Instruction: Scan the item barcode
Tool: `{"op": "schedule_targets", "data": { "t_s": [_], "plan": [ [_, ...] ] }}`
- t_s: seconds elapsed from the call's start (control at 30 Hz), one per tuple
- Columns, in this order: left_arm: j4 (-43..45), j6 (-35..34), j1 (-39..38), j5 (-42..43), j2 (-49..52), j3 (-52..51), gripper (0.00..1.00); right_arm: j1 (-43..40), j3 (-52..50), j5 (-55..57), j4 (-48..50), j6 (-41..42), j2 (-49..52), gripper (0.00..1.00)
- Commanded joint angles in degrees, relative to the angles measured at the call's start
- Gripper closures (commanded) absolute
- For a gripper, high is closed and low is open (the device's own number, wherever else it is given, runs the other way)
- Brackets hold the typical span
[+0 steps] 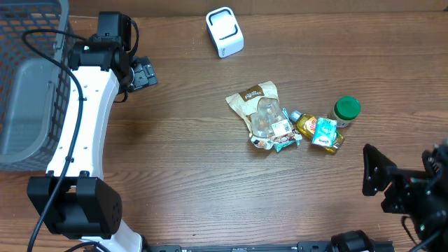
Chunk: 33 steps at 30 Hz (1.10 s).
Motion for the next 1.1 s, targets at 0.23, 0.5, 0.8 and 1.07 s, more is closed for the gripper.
{"op": "schedule_targets", "data": {
  "t_s": [0.23,0.5,0.8,1.07],
  "plan": [
    [0.07,0.44,-0.42,0.22,-0.74,0.52,0.0,-3.67,-26.25,-2.97,21.4,-2.27,-16.83,0.0],
    [0.07,0.44,-0.42,0.22,-0.74,0.52,0.0,-6.38,-46.86,-8.85,48.43,-11.04,-27.54,0.0],
    [0.07,0.44,-0.42,0.22,-0.74,0.52,0.0,-9.42,-67.87,-14.03,79.14,-10.95,-34.75,0.0],
    [0.07,0.44,-0.42,0.22,-0.74,0.52,0.0,-10.4,-78.77,-14.93,90.25,-10.95,-38.23,0.0]
  ]
}}
